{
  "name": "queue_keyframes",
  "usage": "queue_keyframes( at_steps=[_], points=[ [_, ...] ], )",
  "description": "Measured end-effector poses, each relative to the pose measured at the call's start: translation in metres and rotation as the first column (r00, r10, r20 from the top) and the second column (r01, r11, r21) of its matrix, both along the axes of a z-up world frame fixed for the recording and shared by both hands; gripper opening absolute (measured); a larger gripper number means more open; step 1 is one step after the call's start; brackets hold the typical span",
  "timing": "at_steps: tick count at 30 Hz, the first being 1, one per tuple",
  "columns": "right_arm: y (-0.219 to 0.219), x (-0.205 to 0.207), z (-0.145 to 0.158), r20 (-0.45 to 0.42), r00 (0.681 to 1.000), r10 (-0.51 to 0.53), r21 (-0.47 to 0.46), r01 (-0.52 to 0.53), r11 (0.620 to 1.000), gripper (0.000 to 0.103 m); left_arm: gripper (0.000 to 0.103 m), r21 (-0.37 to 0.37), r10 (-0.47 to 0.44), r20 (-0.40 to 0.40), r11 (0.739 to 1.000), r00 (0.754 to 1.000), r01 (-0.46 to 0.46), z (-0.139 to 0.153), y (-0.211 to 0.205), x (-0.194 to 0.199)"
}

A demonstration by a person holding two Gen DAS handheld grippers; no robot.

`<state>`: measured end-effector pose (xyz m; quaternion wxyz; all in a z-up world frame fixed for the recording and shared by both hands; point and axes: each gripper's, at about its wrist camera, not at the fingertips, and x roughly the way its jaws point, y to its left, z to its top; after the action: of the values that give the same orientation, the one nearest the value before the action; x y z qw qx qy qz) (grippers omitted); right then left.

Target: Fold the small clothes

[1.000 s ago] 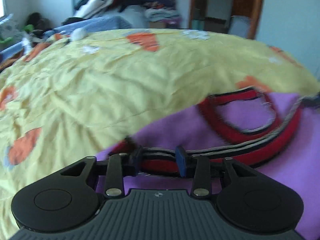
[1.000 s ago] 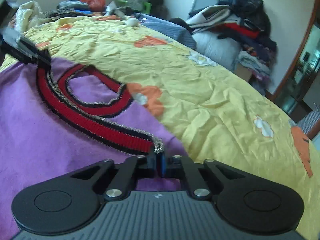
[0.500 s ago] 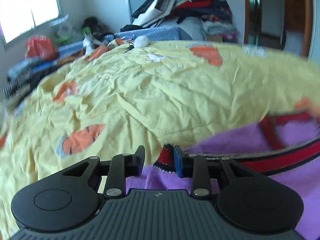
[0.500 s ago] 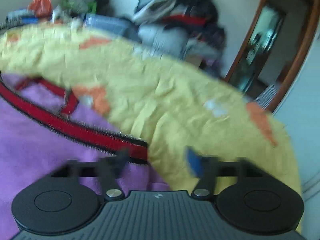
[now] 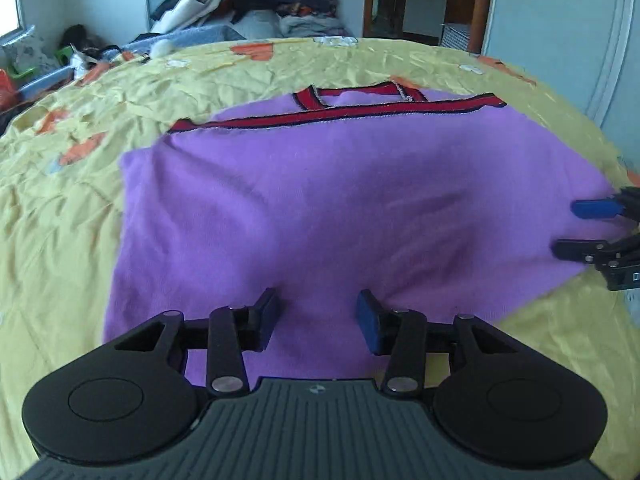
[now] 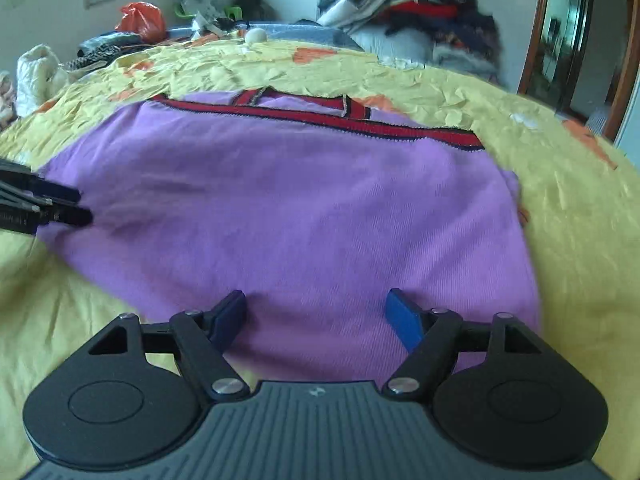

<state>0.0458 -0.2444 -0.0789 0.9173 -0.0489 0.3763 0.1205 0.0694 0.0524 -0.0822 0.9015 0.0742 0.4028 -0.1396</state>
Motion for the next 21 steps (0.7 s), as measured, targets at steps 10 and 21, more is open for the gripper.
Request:
queue_keyframes(
  at_steps=[10, 21],
  points=[
    [-0.016, -0.028, 0.021, -0.014, 0.999, -0.051, 0.103, 0.052, 0.993, 0.103, 0.054, -0.039, -0.015, 0.065, 0.999, 0.998, 0.018, 0.041, 0.007, -0.016],
    [0.02, 0.134, 0.016, -0.014, 0.999, -0.051, 0.022, 0.052, 0.998, 0.103, 0.051, -0.013, 0.278, -0.024, 0.96, 0.96, -0.278, 0.009, 0.007, 0.163]
  ],
)
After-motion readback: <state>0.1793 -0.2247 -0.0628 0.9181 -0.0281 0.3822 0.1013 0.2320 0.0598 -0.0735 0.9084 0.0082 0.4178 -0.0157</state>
